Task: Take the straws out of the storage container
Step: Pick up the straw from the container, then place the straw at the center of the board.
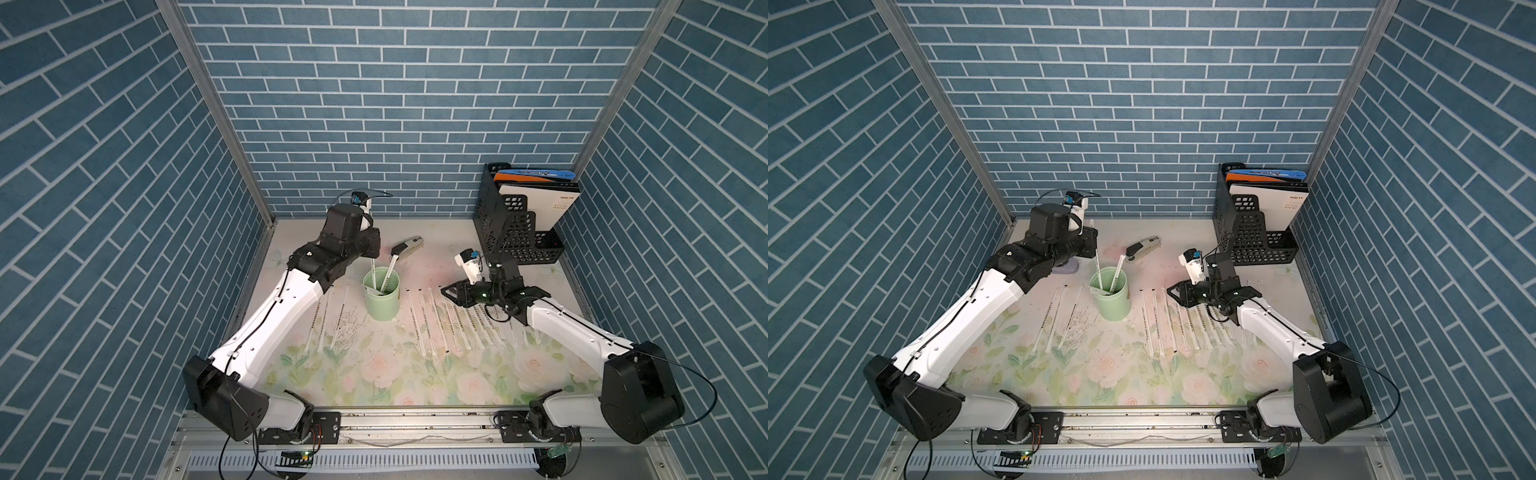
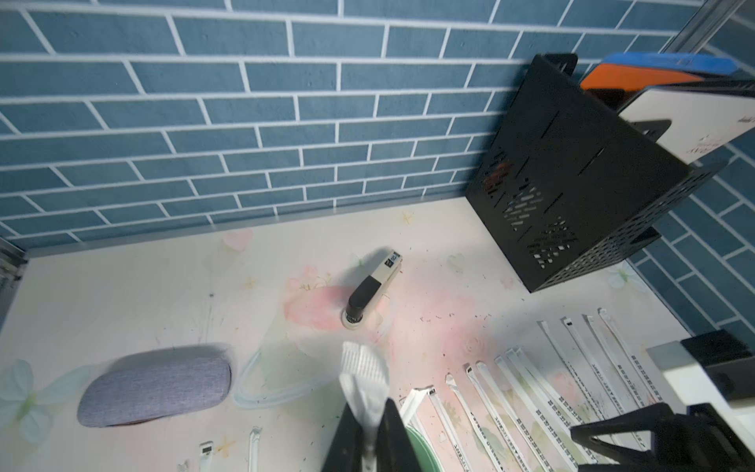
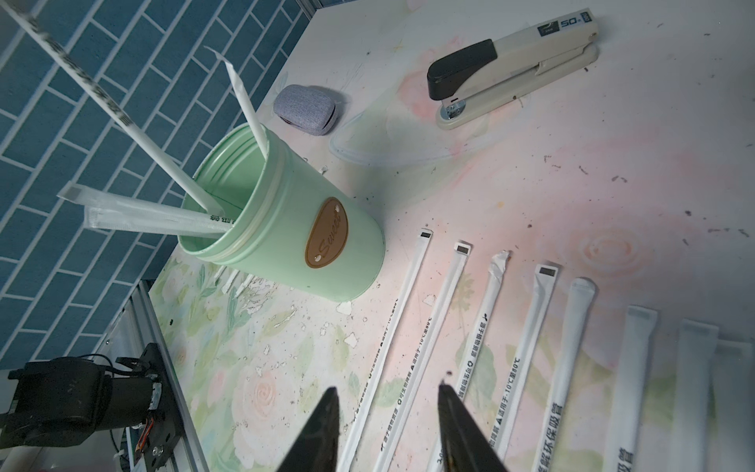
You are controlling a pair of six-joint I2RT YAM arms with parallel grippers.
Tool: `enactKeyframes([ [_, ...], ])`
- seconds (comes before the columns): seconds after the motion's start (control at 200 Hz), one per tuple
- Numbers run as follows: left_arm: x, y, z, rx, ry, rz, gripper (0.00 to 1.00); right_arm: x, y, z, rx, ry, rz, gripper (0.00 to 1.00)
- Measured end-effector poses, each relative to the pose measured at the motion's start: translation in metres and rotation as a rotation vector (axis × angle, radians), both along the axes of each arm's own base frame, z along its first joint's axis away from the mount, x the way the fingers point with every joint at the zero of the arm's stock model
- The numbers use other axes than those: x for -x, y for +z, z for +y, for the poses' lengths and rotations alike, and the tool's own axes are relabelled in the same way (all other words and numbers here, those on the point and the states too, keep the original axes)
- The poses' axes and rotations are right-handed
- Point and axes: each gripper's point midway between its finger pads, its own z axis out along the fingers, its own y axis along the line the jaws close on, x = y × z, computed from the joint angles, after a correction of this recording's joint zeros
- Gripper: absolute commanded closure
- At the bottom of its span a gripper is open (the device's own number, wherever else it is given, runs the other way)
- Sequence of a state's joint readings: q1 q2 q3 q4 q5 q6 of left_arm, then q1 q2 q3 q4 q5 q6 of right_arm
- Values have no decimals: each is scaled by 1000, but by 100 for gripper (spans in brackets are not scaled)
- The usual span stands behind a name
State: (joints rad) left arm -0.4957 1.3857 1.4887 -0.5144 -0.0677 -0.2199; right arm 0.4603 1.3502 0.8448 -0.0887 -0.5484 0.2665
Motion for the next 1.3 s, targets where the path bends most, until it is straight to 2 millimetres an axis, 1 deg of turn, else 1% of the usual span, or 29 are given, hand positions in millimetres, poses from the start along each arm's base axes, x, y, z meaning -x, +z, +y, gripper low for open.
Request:
enactKeyframes([
  [0.105, 6, 28, 10, -5, 24, -52, 89, 0, 3, 1, -6, 4, -4, 60],
  [0.21, 15, 56, 24, -15, 59, -111, 89, -1, 6, 3, -16, 10, -12, 60],
  [0.485, 49, 127, 72, -48, 194, -271, 89, 0, 8, 5, -31, 24, -17, 60],
  [0.595, 59, 146, 93, -76, 270, -304, 88, -1, 9, 6, -35, 27, -21, 60],
  [0.675, 62, 148, 107, -111, 333, -298, 88, -1, 9, 7, -39, 31, -23, 61],
  [0.755, 58, 138, 117, -170, 392, -260, 88, -2, 9, 8, -43, 34, -24, 60],
  [0.84, 47, 115, 125, -254, 445, -186, 88, -3, 8, 9, -46, 38, -24, 60],
  [0.935, 26, 76, 137, -347, 495, -69, 89, -4, 7, 10, -48, 41, -23, 60],
  [0.985, 15, 50, 145, -394, 520, 8, 89, -4, 6, 11, -49, 43, -23, 60],
  [1.085, 2, 6, 163, -461, 557, 138, 90, -5, 3, 12, -48, 47, -16, 60],
  [1.165, -2, -20, 174, -491, 573, 218, 90, -5, -1, 13, -49, 52, -6, 60],
  [1.3, -5, -53, 188, -521, 597, 310, 91, -5, -4, 15, -55, 62, -2, 60],
])
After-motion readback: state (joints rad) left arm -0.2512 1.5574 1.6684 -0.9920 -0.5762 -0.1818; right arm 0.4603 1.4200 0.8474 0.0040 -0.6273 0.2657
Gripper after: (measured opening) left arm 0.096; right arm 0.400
